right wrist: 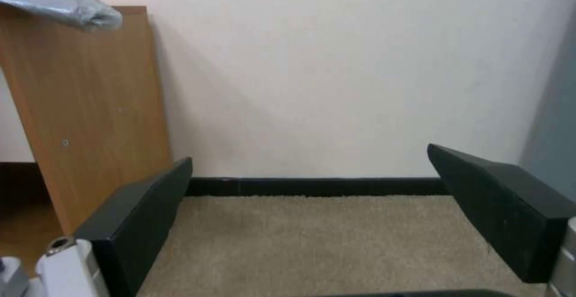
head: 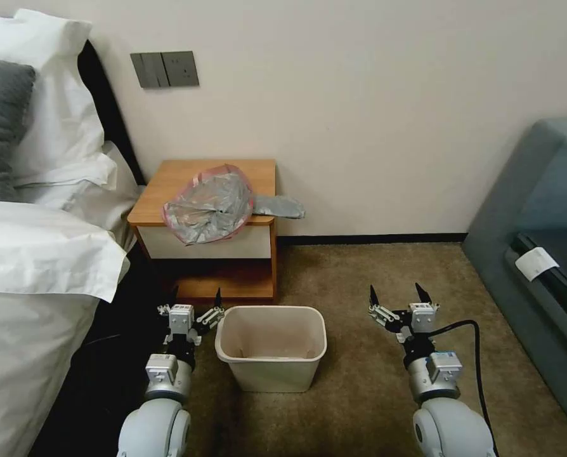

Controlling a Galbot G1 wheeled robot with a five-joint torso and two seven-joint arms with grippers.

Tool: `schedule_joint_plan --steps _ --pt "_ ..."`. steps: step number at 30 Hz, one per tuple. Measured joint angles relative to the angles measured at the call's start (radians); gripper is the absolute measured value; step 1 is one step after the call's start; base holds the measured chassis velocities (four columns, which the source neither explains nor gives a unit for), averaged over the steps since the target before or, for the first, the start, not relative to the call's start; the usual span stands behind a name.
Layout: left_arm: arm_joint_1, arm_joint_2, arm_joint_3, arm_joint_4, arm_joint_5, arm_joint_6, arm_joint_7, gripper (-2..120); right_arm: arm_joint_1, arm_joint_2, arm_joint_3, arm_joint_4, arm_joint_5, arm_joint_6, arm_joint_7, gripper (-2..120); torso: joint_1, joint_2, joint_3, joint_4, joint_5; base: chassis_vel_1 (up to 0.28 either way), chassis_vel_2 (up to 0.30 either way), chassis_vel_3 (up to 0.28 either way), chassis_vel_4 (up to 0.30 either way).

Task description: Pick up the garbage bag from the table and place it over the trash can.

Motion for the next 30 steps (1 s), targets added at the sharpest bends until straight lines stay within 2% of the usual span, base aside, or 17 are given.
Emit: schedule_joint_plan --steps 23,26,27,30 --pt "-0.003 0.009 0.003 0.000 -0.011 0.000 -0.001 97 -0.010 0.003 0.008 0.008 0.007 0.011 -0.010 100 0.000 0.000 0.000 0.0005 0.0000 0.000 0.000 0.000 0.000" --pt "-0.038 0.099 0.025 -0.024 -0.121 -0.020 -0.037 97 -0.116 0.044 0.093 0.094 0.083 0.136 -0.117 100 0.000 0.000 0.000 0.0000 0.0000 0.000 0.000 0.000 0.000" --pt "-0.038 0.099 0.025 -0.024 -0.121 -0.020 -0.037 97 -0.116 0.044 0.093 0.094 0.083 0.136 -0.117 100 0.000 0.000 0.000 0.0000 0.0000 0.000 0.000 0.000 0.000" --pt "-0.075 0.189 0.049 -0.050 -0.233 -0.042 -0.074 97 -0.202 0.079 0.160 0.159 0.139 0.252 -0.210 100 0.000 0.000 0.000 -0.0004 -0.0009 0.000 0.000 0.000 0.000"
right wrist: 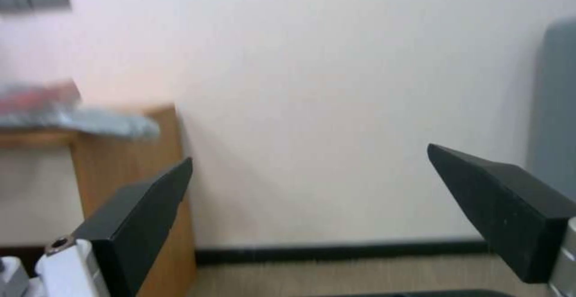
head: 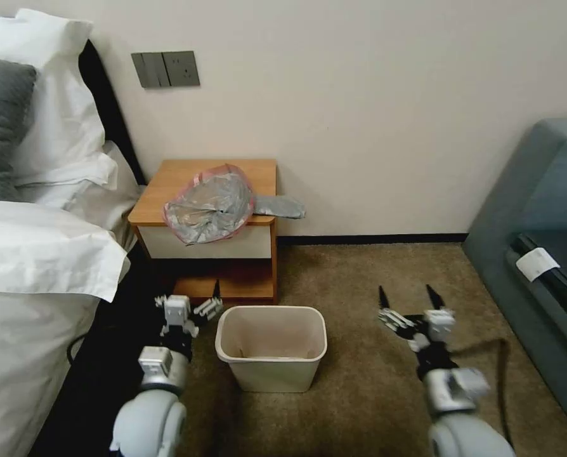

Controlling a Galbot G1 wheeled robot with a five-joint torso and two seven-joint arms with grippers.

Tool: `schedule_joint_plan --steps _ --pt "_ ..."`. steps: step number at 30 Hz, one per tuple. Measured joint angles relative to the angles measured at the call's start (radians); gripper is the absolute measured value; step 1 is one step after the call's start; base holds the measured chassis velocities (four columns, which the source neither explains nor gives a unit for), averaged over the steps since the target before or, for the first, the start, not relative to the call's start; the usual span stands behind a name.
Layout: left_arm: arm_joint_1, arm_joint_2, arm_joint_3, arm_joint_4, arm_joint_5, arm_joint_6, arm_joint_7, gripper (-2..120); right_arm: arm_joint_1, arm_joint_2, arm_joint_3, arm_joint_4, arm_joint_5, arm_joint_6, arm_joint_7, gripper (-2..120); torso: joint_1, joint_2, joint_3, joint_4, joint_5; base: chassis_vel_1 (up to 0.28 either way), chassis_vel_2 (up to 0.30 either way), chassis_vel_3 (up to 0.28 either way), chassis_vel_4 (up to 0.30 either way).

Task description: Pick up the garbage bag from the table and place it over the trash can.

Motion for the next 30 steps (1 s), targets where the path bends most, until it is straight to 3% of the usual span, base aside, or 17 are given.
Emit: schedule_joint_plan --steps 5,8,10,14,16,17,21,23,25,26,28,30 --pt "-0.040 0.101 0.037 -0.022 -0.129 -0.018 -0.043 97 0.010 -0.001 0.001 -0.003 -0.019 0.038 -0.021 100 0.000 0.000 0.000 0.0003 0.0016 0.000 0.000 0.000 0.000" --pt "-0.046 0.101 0.048 -0.007 -0.137 -0.008 -0.050 97 0.030 -0.014 -0.002 -0.008 -0.039 0.041 -0.013 100 0.000 0.000 0.000 0.0004 -0.0002 0.000 0.000 0.000 0.000" --pt "-0.054 0.096 0.042 -0.001 -0.129 -0.005 -0.057 97 0.068 -0.034 -0.005 -0.026 -0.092 0.082 -0.006 100 0.000 0.000 0.000 0.0003 0.0014 0.000 0.000 0.000 0.000" --pt "-0.042 0.094 0.036 -0.003 -0.104 -0.003 -0.070 97 0.119 -0.073 -0.012 -0.049 -0.173 0.121 0.009 100 0.000 0.000 0.000 0.0004 0.0010 0.000 0.000 0.000 0.000" --pt "-0.008 0.077 0.035 -0.005 -0.021 0.008 -0.113 97 0.172 -0.121 -0.036 -0.077 -0.306 0.112 0.067 100 0.000 0.000 0.000 0.0004 0.0008 0.000 0.000 0.000 0.000" --pt "-0.008 0.077 0.035 -0.005 -0.021 0.008 -0.113 97 0.172 -0.121 -0.036 -0.077 -0.306 0.112 0.067 100 0.000 0.000 0.000 0.0004 0.0008 0.000 0.000 0.000 0.000" --pt "0.049 0.036 0.041 0.006 0.044 0.011 -0.152 98 0.300 -0.201 -0.100 -0.183 -0.536 0.162 0.181 100 0.000 0.000 0.000 0.0006 0.0014 0.000 0.000 0.000 0.000" --pt "0.058 0.031 0.042 0.009 0.053 0.008 -0.155 98 0.324 -0.223 -0.115 -0.200 -0.584 0.160 0.197 100 0.000 0.000 0.000 0.0007 0.0012 0.000 0.000 0.000 0.000" --pt "0.073 0.020 0.045 0.020 0.072 -0.004 -0.158 98 0.391 -0.278 -0.145 -0.227 -0.764 0.141 0.212 100 0.000 0.000 0.000 0.0003 0.0011 0.000 0.000 0.000 0.000" --pt "0.073 0.020 0.045 0.020 0.072 -0.004 -0.158 98 0.391 -0.278 -0.145 -0.227 -0.764 0.141 0.212 100 0.000 0.000 0.000 0.0003 0.0011 0.000 0.000 0.000 0.000" --pt "0.072 0.011 0.048 0.027 0.080 -0.008 -0.164 98 0.480 -0.312 -0.181 -0.263 -0.913 0.134 0.210 100 0.000 0.000 0.000 0.0003 0.0008 0.000 0.000 0.000 0.000" --pt "0.069 0.011 0.049 0.031 0.081 -0.008 -0.166 98 0.521 -0.327 -0.208 -0.282 -0.952 0.114 0.212 100 0.000 0.000 0.000 0.0004 0.0011 0.000 0.000 0.000 0.000"
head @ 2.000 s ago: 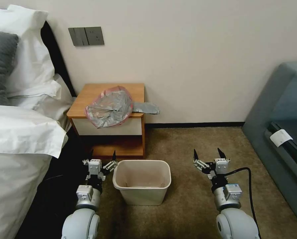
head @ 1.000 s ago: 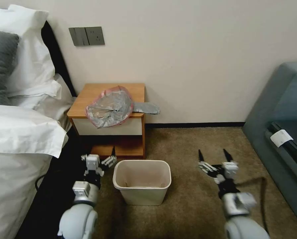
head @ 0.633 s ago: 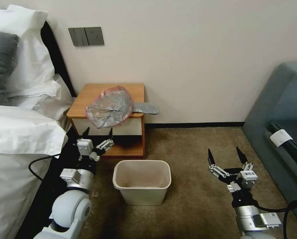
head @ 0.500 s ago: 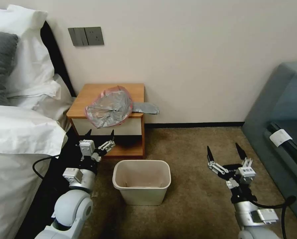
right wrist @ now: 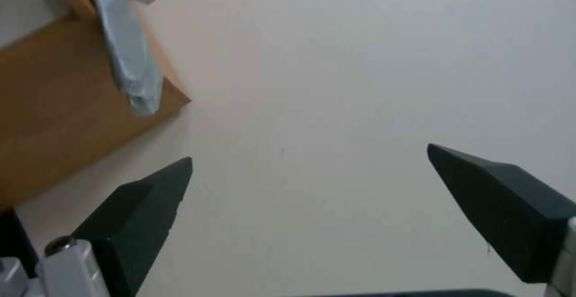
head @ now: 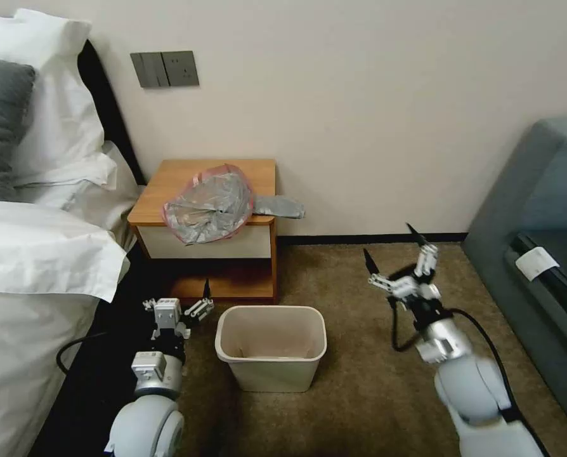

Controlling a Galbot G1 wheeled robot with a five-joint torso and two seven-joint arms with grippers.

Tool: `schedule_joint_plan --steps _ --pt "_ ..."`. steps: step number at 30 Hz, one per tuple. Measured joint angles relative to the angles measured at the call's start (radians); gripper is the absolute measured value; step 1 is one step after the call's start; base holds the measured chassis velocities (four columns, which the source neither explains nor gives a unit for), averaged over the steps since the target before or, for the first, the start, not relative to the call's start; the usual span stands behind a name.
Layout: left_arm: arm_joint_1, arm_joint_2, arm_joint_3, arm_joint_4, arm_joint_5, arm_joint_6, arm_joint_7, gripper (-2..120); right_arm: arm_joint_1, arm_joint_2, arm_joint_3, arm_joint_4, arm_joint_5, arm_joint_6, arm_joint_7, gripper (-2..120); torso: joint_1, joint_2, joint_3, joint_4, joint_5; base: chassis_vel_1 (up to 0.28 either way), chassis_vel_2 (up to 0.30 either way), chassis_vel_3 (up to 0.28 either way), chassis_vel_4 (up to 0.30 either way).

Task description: Pick up the garbage bag from the table and place it over the trash can.

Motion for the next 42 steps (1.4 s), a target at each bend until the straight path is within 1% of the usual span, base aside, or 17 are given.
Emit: schedule_joint_plan --steps 2,3,4,6,8,9,13,17,20,29,31,33,34,35,39,40,42 --pt "-0.013 0.001 0.001 0.008 0.004 0.000 -0.002 98 0.109 -0.037 -0.088 -0.045 -0.073 -0.062 -0.017 100 0.000 0.000 0.000 -0.0001 -0.0003 0.000 0.000 0.000 0.000" --pt "-0.017 0.001 0.001 0.010 0.004 0.000 -0.002 98 0.154 -0.047 -0.126 -0.071 -0.106 -0.070 -0.031 100 0.000 0.000 0.000 0.0000 -0.0004 0.000 0.000 0.000 0.000" --pt "-0.017 0.001 0.001 0.010 0.004 0.000 -0.002 98 0.154 -0.047 -0.126 -0.071 -0.106 -0.070 -0.031 100 0.000 0.000 0.000 0.0000 -0.0004 0.000 0.000 0.000 0.000" --pt "-0.019 0.002 0.001 0.015 0.004 0.000 -0.004 98 0.251 -0.055 -0.206 -0.154 -0.155 -0.064 -0.058 100 0.000 0.000 0.000 0.0001 -0.0002 0.000 0.000 0.000 0.000" --pt "-0.017 0.000 0.001 0.019 0.004 0.001 -0.007 98 0.328 -0.048 -0.267 -0.229 -0.165 -0.060 -0.071 100 0.000 0.000 0.000 0.0002 -0.0003 0.000 0.000 0.000 0.000" --pt "-0.017 0.000 0.001 0.019 0.004 0.001 -0.007 98 0.328 -0.048 -0.267 -0.229 -0.165 -0.060 -0.071 100 0.000 0.000 0.000 0.0002 -0.0003 0.000 0.000 0.000 0.000" --pt "-0.038 -0.021 0.001 0.029 0.002 0.008 -0.008 98 0.465 -0.003 -0.335 -0.383 -0.211 -0.039 -0.080 100 0.000 0.000 0.000 0.0001 -0.0003 0.000 0.000 0.000 0.000" --pt "-0.053 -0.027 0.001 0.036 0.002 0.008 -0.012 98 0.524 0.014 -0.360 -0.446 -0.225 -0.032 -0.083 100 0.000 0.000 0.000 0.0000 -0.0004 0.000 0.000 0.000 0.000" --pt "-0.063 -0.030 0.001 0.051 0.002 0.008 -0.017 98 0.595 0.053 -0.393 -0.532 -0.226 -0.026 -0.103 100 0.000 0.000 0.000 0.0003 -0.0005 0.000 0.000 0.000 0.000" --pt "-0.079 -0.031 0.001 0.057 0.002 0.007 -0.022 98 0.627 0.092 -0.406 -0.608 -0.218 -0.007 -0.103 99 0.000 0.000 0.000 0.0000 -0.0003 0.000 0.000 0.000 0.000" --pt "-0.087 -0.031 0.003 0.062 0.002 0.008 -0.022 98 0.631 0.100 -0.407 -0.610 -0.218 -0.002 -0.103 90 0.000 0.000 0.000 0.0000 -0.0003 0.000 0.000 0.000 0.000" --pt "-0.088 -0.031 0.003 0.064 0.002 0.008 -0.022 98 0.632 0.102 -0.409 -0.610 -0.218 -0.002 -0.103 87 0.000 0.000 0.000 0.0000 -0.0003 0.000 0.000 0.000 0.000" --pt "-0.089 -0.031 0.003 0.067 0.002 0.008 -0.023 98 0.633 0.104 -0.409 -0.610 -0.218 -0.002 -0.103 80 0.000 0.000 0.000 0.0000 -0.0003 0.000 0.000 0.000 0.000" --pt "-0.089 -0.031 0.003 0.067 0.002 0.008 -0.023 98 0.633 0.104 -0.409 -0.610 -0.218 -0.002 -0.103 80 0.000 0.000 0.000 0.0000 -0.0003 0.000 0.000 0.000 0.000" --pt "-0.086 -0.031 0.003 0.069 0.002 0.008 -0.024 98 0.633 0.108 -0.406 -0.611 -0.217 0.000 -0.105 60 0.000 0.000 0.000 0.0000 -0.0003 0.000 0.000 0.000 0.000" --pt "-0.086 -0.031 0.003 0.069 0.002 0.008 -0.024 98 0.633 0.108 -0.406 -0.611 -0.217 0.000 -0.105 60 0.000 0.000 0.000 0.0000 -0.0003 0.000 0.000 0.000 0.000" --pt "-0.084 -0.031 0.003 0.068 0.003 0.008 -0.025 98 0.631 0.110 -0.406 -0.611 -0.216 0.002 -0.106 53 0.000 0.000 0.000 0.0000 -0.0003 0.000 0.000 0.000 0.000"
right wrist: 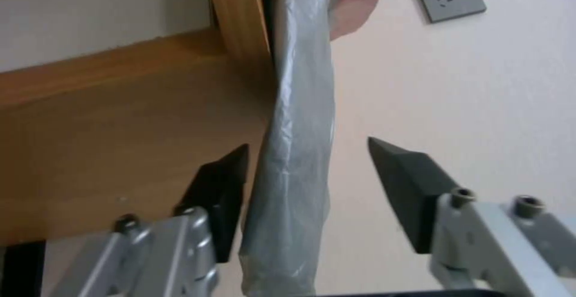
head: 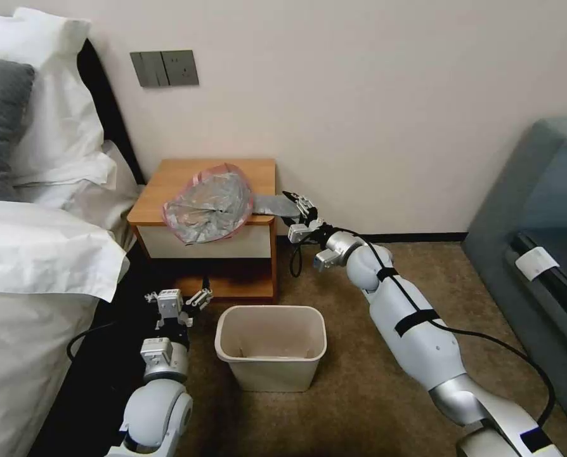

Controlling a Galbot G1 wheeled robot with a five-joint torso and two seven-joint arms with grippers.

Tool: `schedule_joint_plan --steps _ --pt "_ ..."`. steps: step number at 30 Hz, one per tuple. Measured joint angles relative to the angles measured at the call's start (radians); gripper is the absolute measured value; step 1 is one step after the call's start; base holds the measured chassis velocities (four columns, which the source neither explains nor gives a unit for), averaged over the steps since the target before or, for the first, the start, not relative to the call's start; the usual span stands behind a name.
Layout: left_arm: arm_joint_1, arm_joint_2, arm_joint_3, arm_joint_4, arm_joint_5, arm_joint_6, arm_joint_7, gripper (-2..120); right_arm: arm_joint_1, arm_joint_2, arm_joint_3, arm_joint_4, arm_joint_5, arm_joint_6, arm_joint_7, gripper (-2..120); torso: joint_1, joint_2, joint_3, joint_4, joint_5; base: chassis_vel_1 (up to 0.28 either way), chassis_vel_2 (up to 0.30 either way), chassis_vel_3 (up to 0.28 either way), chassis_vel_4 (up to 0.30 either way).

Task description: Pick up the garbage bag from the table and place it over the trash can.

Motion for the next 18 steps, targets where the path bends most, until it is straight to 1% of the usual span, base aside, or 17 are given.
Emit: schedule_joint_plan --steps 1,2,4,5,6,7,9,11,12,13,14,15,18 --pt "0.001 0.000 0.000 -0.001 0.000 0.000 0.000 98 -0.002 0.001 0.000 0.000 0.000 0.002 0.000 47 0.000 0.000 0.000 0.0000 0.0000 0.000 0.000 0.000 0.000" --pt "0.001 0.000 0.000 -0.001 0.000 0.000 0.000 98 -0.002 0.001 0.000 0.000 0.000 0.002 0.000 47 0.000 0.000 0.000 0.0000 0.0000 0.000 0.000 0.000 0.000" --pt "0.003 0.000 -0.001 -0.003 0.001 -0.001 -0.001 98 -0.007 0.005 0.005 0.001 0.001 0.002 0.000 37 0.000 0.000 0.000 0.0000 0.0000 0.000 0.000 0.000 0.000" --pt "0.004 0.000 -0.001 -0.003 0.001 -0.001 -0.001 98 -0.008 0.008 0.007 0.002 0.001 0.002 0.000 34 0.000 0.000 0.000 -0.0001 0.0000 0.000 0.000 0.000 0.000" --pt "0.004 0.000 -0.001 -0.003 0.001 -0.001 -0.001 98 -0.009 0.012 0.010 0.003 0.001 0.002 0.000 27 0.000 0.000 0.000 0.0000 0.0000 0.000 0.000 0.000 0.000" --pt "0.004 0.000 -0.001 -0.003 0.001 -0.001 -0.001 98 -0.009 0.012 0.010 0.003 0.001 0.002 0.000 27 0.000 0.000 0.000 0.0000 0.0000 0.000 0.000 0.000 0.000" --pt "0.004 0.001 -0.002 -0.006 0.001 -0.002 -0.003 98 -0.010 0.012 0.013 0.004 0.002 0.002 0.000 17 0.000 0.000 0.000 0.0002 0.0000 0.000 0.000 0.000 0.000" --pt "0.004 0.001 -0.002 -0.006 0.001 -0.002 -0.003 98 -0.010 0.012 0.014 0.004 0.002 0.002 0.000 17 0.000 0.000 0.000 0.0001 0.0000 0.000 0.000 0.000 0.000" --pt "0.005 0.001 -0.004 -0.007 0.003 -0.002 -0.003 98 -0.013 0.007 0.016 0.007 0.010 0.002 0.001 7 0.000 0.000 0.000 0.0000 0.0000 0.000 0.000 0.000 0.000" --pt "0.006 0.002 -0.004 -0.007 0.004 -0.003 -0.004 98 -0.015 0.005 0.017 0.008 0.017 0.001 0.001 4 0.000 0.000 0.000 -0.0001 0.0000 0.000 0.000 0.000 0.000" --pt "0.006 0.002 -0.004 -0.007 0.004 -0.003 -0.004 98 -0.015 0.005 0.017 0.008 0.017 0.001 0.001 4 0.000 0.000 0.000 -0.0001 0.0000 0.000 0.000 0.000 0.000" --pt "0.008 0.002 -0.005 -0.007 0.004 -0.003 -0.004 98 -0.017 0.005 0.018 0.011 0.021 -0.001 0.001 0 0.000 0.000 0.000 0.0000 0.0001 0.000 0.000 0.000 0.000" --pt "0.011 0.003 -0.005 -0.007 0.004 -0.004 -0.005 98 -0.022 0.004 0.020 0.018 0.024 -0.003 0.002 0 0.000 0.000 0.000 0.0001 0.0000 0.000 0.000 0.000 0.000"
